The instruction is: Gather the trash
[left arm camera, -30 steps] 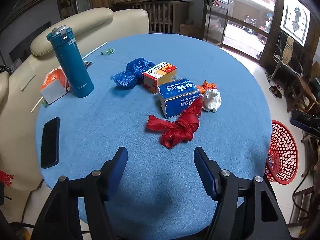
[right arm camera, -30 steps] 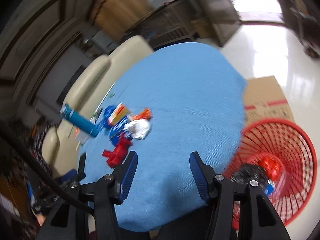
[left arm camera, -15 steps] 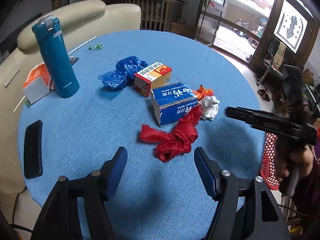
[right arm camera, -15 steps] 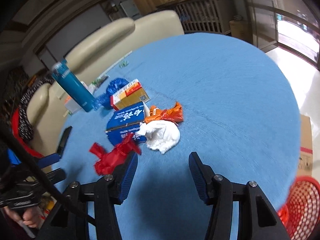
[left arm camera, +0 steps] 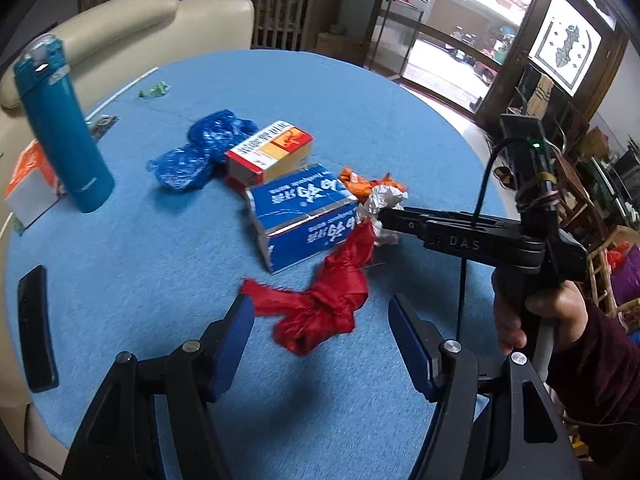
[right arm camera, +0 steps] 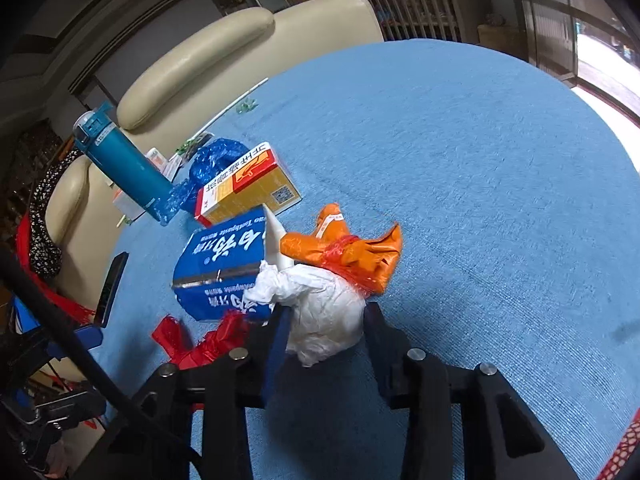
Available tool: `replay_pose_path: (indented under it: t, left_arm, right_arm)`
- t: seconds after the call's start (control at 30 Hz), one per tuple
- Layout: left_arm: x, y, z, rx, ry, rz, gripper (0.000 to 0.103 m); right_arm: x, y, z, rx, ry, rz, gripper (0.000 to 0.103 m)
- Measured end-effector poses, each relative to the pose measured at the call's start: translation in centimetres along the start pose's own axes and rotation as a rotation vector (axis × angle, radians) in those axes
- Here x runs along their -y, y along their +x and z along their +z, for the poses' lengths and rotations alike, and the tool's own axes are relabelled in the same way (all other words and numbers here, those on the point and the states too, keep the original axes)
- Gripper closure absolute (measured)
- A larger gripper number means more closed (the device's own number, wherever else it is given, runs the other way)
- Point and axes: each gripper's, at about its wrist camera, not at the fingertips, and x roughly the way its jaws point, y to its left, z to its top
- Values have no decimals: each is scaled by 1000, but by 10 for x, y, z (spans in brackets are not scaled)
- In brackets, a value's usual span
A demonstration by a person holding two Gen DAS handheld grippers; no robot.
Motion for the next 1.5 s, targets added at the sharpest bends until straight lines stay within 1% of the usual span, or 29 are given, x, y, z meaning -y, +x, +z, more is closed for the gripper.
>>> replay_pose_path:
  t: [0.03,0.07,0.2,0.4,0.43,0.47,0.5,0.53,0.63,0.67,0.7,0.77,0.8,0.87,0.93,0.97,1.0,1.03,1.1,1.2,1.3,1.5]
  left_arm:
    - [1,4,1,-6,3,-4,33]
    - [2,9,2,-16,2,-11,33]
    - [6,25,4,-45,-7,-37,33]
    - [15,44,4,-60,7,-29,33]
    - [15,47,3,-65,8,-27,36]
    - [15,51,1,-72,8,-22,47]
    - [14,55,-1,-81,7,2,53]
    - [13,56,-2,-84,4,19,61]
    - [3,53,-7,-75,-48,-17,63]
    - [0,50,-8,-70,-58,-17,64]
    - [-2,48,-9,-65,-60,-13,64]
    - [-5,42,-13,-57,-68,-5,65]
    - [-7,39,-15,-54,-72,-7,65]
    - [-9,31,-21,-45,-80,-7,65]
    - [-12,24,-25,-34,-88,-6,65]
    - [-11,20,-26,-28,-92,-8,65]
    - [-12,16,-28,-23,-95,-9,65]
    - [-12,15,-26,-17,-98,-9,65]
    - [-13,9,-28,-6,-102,-7,65]
    - [-18,-3,-27,9,-111,-11,65]
    - [-17,-10,-29,15,-115,-8,65]
    - [-10,-21,-28,33,-110,-8,65]
  right_arm:
    - [2,-2,-2,8,11,4,68]
    - [4,-5,-4,12,17,5,78]
    - [15,-20,-14,31,34,-18,78]
    - [30,-44,-22,63,63,-21,78]
    - [33,-46,-23,65,72,-18,78]
    - [34,-47,-23,64,81,-13,77]
    - [36,-48,-23,66,94,-4,77]
    - [38,-49,-23,70,106,13,77]
    - [39,-50,-18,72,130,57,76]
    - [37,-47,-16,70,128,57,70]
    - [35,-45,-15,68,124,59,54]
    - [31,-40,-13,78,120,71,32]
    - [29,-37,-12,84,117,76,32]
    - [23,-29,-9,74,96,51,32]
    - [16,-20,-6,64,56,29,35]
    - [12,-16,-6,60,35,15,38]
    - [8,-11,-5,50,10,-4,46]
    - [5,-6,-5,37,-11,-18,50]
    - [-1,2,-6,28,-41,-43,62]
    - [-5,2,-9,41,-50,-62,70]
    - [-9,-5,-13,66,-55,-75,72]
    - [-9,-40,-28,117,-45,-83,72]
